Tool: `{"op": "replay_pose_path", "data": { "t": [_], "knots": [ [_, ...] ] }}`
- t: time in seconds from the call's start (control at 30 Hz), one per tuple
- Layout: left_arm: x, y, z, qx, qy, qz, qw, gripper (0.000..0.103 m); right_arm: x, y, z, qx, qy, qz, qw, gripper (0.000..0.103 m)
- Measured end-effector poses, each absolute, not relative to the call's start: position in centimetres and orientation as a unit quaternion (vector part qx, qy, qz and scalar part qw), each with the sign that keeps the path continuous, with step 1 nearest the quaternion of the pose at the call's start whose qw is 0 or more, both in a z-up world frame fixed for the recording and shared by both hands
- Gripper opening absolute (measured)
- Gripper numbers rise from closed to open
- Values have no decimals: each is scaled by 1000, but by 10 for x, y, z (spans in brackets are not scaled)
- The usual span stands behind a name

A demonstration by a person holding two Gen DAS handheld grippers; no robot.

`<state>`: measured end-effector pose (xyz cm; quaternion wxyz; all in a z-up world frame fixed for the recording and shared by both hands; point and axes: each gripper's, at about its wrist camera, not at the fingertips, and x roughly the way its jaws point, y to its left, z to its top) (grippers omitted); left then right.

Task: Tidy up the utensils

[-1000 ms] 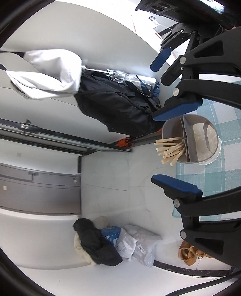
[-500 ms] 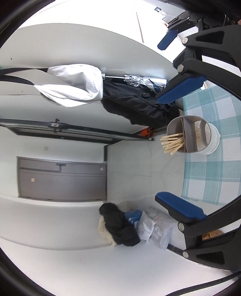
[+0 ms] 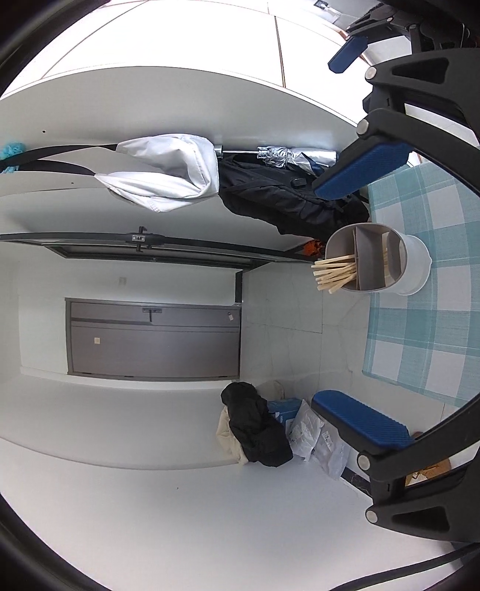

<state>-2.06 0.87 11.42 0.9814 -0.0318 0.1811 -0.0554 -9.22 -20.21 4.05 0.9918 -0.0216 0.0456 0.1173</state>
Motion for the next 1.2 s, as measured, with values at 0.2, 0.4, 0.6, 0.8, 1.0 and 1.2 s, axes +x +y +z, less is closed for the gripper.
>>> {"op": "replay_pose_path", "data": {
  "t": [0.2, 0.4, 0.6, 0.8, 1.0, 1.2],
  "knots": [
    [-35, 10, 101, -33, 176, -38, 983, 101, -104, -202, 23, -27, 46, 110, 993, 103],
    [-39, 5, 79, -29, 188, -32, 981, 101, -114, -202, 8, -28, 41, 113, 992, 103],
    [-37, 3, 62, -26, 203, -26, 979, 101, -113, -207, -6, -25, 49, 106, 993, 103],
    [-35, 5, 49, -29, 207, -21, 978, 101, -106, -214, -16, -20, 61, 98, 993, 103],
    [-28, -2, 35, -19, 217, -22, 976, 101, -100, -213, -26, -16, 78, 103, 992, 103],
    [-22, -1, 26, -19, 222, -20, 975, 101, -95, -215, -33, -9, 90, 96, 991, 103]
  ]
}}
